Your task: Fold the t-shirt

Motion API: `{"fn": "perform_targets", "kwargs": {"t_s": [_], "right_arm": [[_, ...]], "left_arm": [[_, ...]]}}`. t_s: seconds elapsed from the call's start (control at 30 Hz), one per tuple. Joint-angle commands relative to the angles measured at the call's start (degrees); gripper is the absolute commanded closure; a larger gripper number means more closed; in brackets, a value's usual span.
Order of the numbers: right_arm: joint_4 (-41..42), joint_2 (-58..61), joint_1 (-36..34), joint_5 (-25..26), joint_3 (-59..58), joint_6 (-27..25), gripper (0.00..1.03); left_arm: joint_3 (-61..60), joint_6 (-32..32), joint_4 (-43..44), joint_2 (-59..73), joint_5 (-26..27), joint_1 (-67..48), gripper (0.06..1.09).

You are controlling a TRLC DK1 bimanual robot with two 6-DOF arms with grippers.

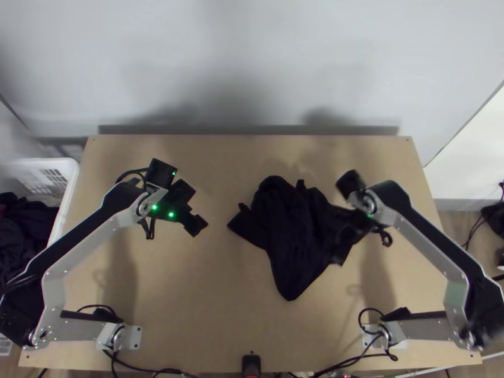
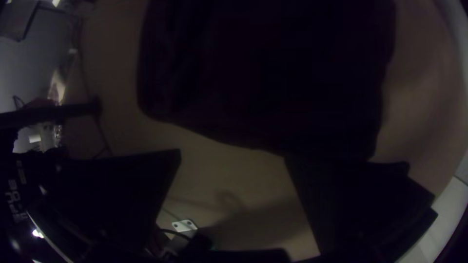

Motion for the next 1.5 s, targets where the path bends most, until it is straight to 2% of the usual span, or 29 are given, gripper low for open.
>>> {"fn": "perform_targets", "kwargs": {"t_s": [0.0, 0.23, 0.37, 0.5, 0.67, 0.77, 0.83, 0.87, 1.07, 1.17, 1.3, 1.47], "right_arm": [[6.7, 5.0, -10.1, 2.8, -4.3, -3.1, 0.05], [11.3, 8.3, -4.7, 2.9, -3.5, -1.0, 0.09], [12.7, 9.2, -4.8, 3.3, -2.6, -0.8, 0.23], [13.4, 9.6, -4.3, 3.2, -3.3, -0.8, 0.47], [14.0, 9.6, -1.3, 3.3, -6.8, -0.8, 0.53], [15.0, 9.3, 1.2, 3.1, -9.0, -0.7, 0.80], [16.3, 8.2, 2.9, 3.0, -11.0, -0.7, 0.96], [17.1, 7.5, 3.8, 3.0, -12.0, -0.5, 1.00], [13.6, -0.4, 8.1, 3.1, -9.9, -0.2, 1.00], [9.7, -5.1, 9.3, 2.8, -0.8, 0.4, 1.00], [3.0, -5.7, 9.2, 2.9, 14.1, 0.1, 1.00], [-0.5, -7.3, 9.4, 2.9, 23.6, 0.2, 1.00]], "left_arm": [[0.5, -0.6, 0.5, 0.6, -0.5, -1.4, 0.11], [3.2, -1.6, 0.8, 2.0, -1.3, -2.1, 0.11], [3.9, -1.8, 0.7, 1.9, -1.7, -2.0, 0.11], [3.6, -2.0, 0.7, 2.0, -1.8, -2.0, 0.11], [3.7, -2.6, 0.7, 2.1, -1.8, -2.4, 0.11], [3.7, -2.6, 0.7, 2.1, -2.1, -2.4, 0.11], [3.7, -2.6, 0.7, 2.0, -2.2, -2.3, 0.11], [3.7, -2.6, 0.7, 2.0, -2.3, -2.4, 0.11], [3.7, -2.6, 0.4, 1.7, -2.5, -2.4, 0.11], [3.6, -2.5, 0.4, 1.5, -2.5, -2.6, 0.11], [3.8, -2.3, 0.3, 1.4, -2.6, -3.1, 0.11], [3.9, -2.2, 1.3, 2.2, -3.5, -6.5, 0.11]]}}
